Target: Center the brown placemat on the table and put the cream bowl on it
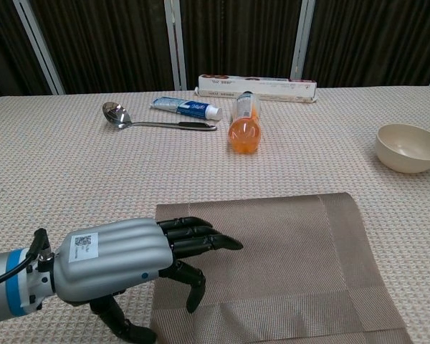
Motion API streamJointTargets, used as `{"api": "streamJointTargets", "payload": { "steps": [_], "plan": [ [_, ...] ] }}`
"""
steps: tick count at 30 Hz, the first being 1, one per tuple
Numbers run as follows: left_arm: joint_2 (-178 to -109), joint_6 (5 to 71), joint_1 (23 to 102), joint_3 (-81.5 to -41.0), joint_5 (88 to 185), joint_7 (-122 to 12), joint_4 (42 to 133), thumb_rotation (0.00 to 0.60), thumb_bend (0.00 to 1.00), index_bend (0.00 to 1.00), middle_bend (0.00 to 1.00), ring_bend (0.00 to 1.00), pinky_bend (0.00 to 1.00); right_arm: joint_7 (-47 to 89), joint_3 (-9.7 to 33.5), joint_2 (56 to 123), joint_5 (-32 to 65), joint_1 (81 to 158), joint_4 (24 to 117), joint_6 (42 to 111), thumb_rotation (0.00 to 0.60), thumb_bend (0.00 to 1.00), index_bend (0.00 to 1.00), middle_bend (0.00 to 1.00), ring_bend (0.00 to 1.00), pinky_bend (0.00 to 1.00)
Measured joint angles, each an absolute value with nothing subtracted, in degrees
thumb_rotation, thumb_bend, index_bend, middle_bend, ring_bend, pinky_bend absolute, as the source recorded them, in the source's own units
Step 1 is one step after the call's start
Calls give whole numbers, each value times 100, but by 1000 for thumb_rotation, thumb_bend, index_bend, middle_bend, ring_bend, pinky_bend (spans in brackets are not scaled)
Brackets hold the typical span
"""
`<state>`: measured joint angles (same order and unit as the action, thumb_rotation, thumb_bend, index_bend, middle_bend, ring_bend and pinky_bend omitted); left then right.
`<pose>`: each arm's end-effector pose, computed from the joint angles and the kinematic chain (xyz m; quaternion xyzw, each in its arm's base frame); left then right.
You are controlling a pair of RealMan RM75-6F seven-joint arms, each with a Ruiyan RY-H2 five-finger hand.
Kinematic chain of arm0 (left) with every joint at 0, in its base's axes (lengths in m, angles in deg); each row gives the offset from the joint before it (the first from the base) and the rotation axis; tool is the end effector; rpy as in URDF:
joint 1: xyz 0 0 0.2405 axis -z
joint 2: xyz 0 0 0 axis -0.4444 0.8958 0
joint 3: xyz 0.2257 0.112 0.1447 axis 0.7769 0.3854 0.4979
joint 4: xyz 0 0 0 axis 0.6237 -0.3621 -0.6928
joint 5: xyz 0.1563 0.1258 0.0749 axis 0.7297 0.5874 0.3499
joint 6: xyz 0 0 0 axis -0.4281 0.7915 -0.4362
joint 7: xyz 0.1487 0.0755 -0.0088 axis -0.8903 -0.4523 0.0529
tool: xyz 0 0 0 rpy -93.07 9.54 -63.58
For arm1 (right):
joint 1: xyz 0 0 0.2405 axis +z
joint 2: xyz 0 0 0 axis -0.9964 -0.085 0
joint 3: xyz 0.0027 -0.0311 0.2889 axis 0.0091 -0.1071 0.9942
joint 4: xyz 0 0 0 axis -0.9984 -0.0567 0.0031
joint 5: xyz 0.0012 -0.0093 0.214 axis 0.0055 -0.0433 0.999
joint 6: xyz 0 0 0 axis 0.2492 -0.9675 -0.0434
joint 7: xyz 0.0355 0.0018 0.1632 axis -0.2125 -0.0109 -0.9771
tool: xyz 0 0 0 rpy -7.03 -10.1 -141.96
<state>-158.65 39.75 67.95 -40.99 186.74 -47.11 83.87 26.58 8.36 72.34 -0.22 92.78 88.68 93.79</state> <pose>-0.1637 0.2520 -0.1131 -0.8776 -0.2145 -0.4143 0.1102 -0.3458 -0.2373 0.1658 0.5716 -0.3943 0.3779 0.6123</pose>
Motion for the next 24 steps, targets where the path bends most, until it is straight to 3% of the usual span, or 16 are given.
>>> {"api": "streamJointTargets", "payload": {
  "steps": [24],
  "plan": [
    [-15973,3815,6839,-4025,18555,-4780,8345,600,155,457,0,0,0,2646,838,7230,-38,9274,8856,9368,600,0,0,0,0,0]
  ]
}}
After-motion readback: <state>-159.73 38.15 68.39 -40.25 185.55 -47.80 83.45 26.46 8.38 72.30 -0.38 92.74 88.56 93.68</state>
